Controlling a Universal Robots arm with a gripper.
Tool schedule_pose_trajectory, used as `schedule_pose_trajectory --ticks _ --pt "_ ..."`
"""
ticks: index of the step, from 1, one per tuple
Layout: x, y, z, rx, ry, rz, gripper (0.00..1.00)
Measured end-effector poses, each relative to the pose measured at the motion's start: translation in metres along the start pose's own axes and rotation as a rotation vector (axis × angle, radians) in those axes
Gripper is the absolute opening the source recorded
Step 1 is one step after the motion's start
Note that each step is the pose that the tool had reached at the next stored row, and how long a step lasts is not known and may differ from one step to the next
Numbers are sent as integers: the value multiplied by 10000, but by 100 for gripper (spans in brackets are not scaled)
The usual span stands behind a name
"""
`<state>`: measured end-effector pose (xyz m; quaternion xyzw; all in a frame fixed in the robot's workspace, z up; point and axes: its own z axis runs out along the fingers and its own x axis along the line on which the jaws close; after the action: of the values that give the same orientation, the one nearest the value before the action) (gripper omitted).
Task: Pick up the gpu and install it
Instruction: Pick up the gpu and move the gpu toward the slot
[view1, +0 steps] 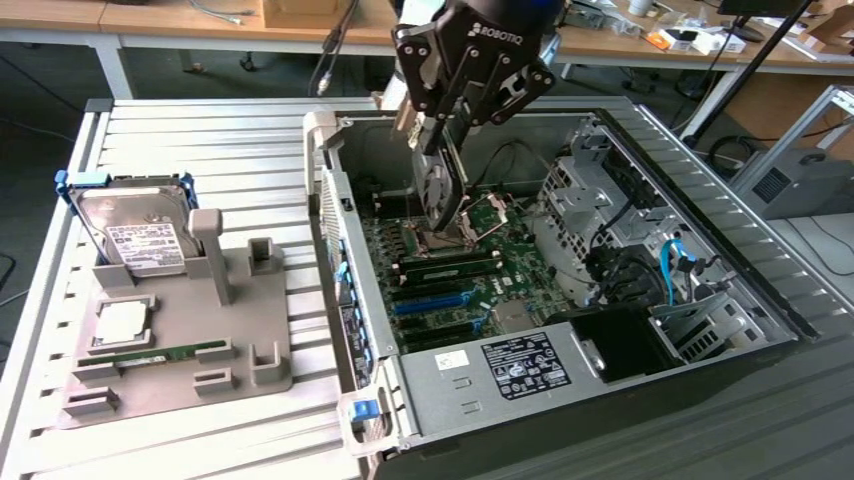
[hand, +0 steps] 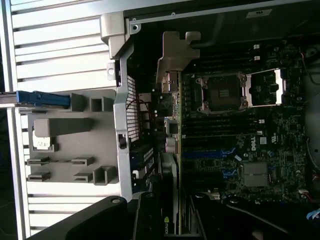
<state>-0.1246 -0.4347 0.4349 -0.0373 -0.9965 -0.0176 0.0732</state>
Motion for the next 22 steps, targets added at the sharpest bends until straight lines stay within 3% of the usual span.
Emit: schedule_pose_trajectory --ticks 7,17,19,22 --pt "-138 8 38 7 86 3 27" --pt "-149 9 40 8 84 3 27" --pt "-148 9 41 -7 -123 -5 27" --pt "-144 8 44 -36 -516 -21 27"
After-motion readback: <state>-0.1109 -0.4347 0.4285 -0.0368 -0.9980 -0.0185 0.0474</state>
